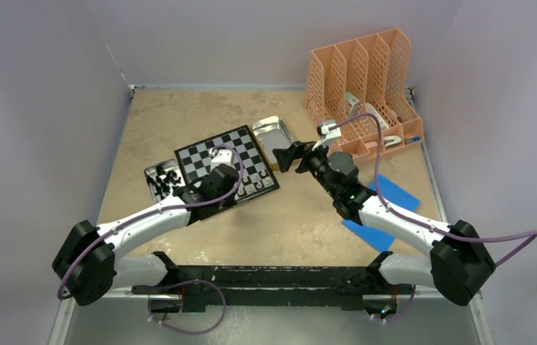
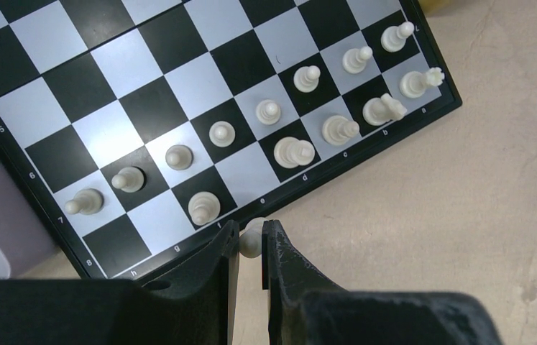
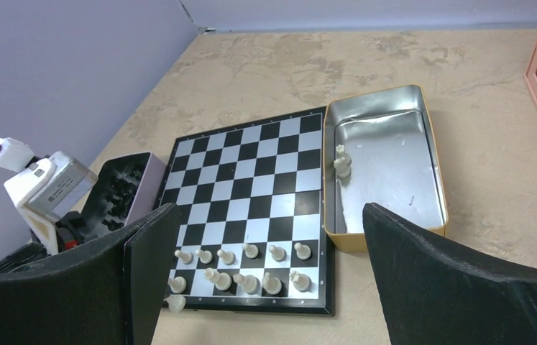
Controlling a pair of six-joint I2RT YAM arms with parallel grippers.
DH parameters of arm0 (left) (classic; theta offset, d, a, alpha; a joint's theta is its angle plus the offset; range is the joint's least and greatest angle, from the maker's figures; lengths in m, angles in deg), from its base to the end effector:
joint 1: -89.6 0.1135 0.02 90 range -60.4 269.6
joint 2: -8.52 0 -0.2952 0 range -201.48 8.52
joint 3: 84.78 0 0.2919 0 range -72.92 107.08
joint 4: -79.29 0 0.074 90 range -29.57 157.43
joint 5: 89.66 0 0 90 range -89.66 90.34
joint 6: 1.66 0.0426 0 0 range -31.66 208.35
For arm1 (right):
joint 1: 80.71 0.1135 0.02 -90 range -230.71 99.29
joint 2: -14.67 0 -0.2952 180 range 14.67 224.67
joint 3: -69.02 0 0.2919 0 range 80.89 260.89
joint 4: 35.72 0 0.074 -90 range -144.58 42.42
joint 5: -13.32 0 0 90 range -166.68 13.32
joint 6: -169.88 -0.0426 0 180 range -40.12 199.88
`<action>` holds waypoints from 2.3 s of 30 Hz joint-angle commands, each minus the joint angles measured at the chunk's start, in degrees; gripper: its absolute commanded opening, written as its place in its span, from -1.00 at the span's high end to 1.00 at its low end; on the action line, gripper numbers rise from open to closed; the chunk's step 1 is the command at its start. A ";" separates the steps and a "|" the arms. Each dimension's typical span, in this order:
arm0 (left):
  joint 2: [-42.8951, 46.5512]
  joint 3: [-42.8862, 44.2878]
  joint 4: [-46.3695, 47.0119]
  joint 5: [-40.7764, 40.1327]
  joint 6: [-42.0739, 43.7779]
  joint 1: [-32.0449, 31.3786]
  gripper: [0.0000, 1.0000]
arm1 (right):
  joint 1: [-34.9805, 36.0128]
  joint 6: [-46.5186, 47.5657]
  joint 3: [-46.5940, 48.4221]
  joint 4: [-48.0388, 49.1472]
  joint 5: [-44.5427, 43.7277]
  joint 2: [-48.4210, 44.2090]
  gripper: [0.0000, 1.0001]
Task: Set up the chess pieces on the board
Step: Place the chess piece on the chessboard.
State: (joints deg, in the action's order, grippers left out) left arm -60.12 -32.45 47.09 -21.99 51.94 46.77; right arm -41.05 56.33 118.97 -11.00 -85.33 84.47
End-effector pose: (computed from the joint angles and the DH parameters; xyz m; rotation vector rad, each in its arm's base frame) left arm 0.2074 -0.1702 0.2215 -0.0434 2.3454 -0.2093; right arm 0.2414 0.1918 0.3013 -0.0897 1.5335 0.7750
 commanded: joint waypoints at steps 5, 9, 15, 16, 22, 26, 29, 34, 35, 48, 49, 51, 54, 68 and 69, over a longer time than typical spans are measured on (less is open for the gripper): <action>-2.72 -0.05 8.24 -5.08 2.56 -0.26 0.95 | -0.22 0.13 0.24 2.47 -1.28 -0.43 -0.98; -3.62 0.47 9.09 -6.13 3.80 -0.30 0.95 | -0.20 0.27 0.23 2.53 -1.29 -0.31 -0.98; -5.19 0.84 9.14 -6.65 4.74 -0.29 0.94 | -0.25 0.56 0.37 2.50 -1.28 -0.03 -0.98; -5.37 0.80 9.24 -6.74 4.84 -0.24 0.94 | -0.20 0.57 0.33 2.57 -1.36 -0.06 -0.97; -6.81 0.62 10.58 -7.21 5.51 -0.24 0.94 | -0.24 0.75 0.41 2.58 -1.20 0.01 -0.98; -7.91 0.71 11.28 -6.94 5.67 -0.24 0.94 | -0.20 0.89 0.41 2.54 -1.29 0.07 -0.98; -8.75 0.96 11.32 -7.09 5.89 -0.24 0.94 | -0.20 1.01 0.41 2.53 -1.45 0.02 -0.98; -9.46 1.10 11.32 -7.44 6.13 -0.30 0.93 | -0.20 1.01 0.41 2.68 -1.46 0.13 -0.98; -9.61 1.10 11.30 -7.53 6.22 -0.25 0.91 | -0.24 1.02 0.41 2.75 -1.46 0.28 -0.98; -10.96 1.87 11.02 -7.16 6.17 -0.25 0.58 | -0.24 1.29 0.59 2.88 -1.22 1.13 -0.98; -10.97 1.97 11.03 -6.89 6.17 -0.24 0.57 | -0.21 1.27 0.66 2.81 -1.20 1.33 -0.98; -10.98 2.15 10.94 -6.56 6.09 -0.29 0.55 | -0.20 1.33 0.84 2.60 -1.01 1.50 -0.98; -10.92 2.29 10.47 -6.06 5.97 -0.33 0.55 | -0.21 1.40 0.85 2.58 -1.02 1.56 -0.98; -10.80 3.08 8.61 -3.43 5.58 -0.68 0.66 | -0.20 1.47 1.11 2.54 -0.67 2.34 -0.98; -10.80 3.12 8.44 -3.43 5.50 -0.70 0.66 | -0.22 1.49 1.11 2.53 -0.63 2.37 -0.98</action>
State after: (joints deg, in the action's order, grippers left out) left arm -71.10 -32.00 55.38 -25.84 57.52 46.62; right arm -41.05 56.98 118.97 -10.98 -85.26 86.78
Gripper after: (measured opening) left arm 0.180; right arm 0.987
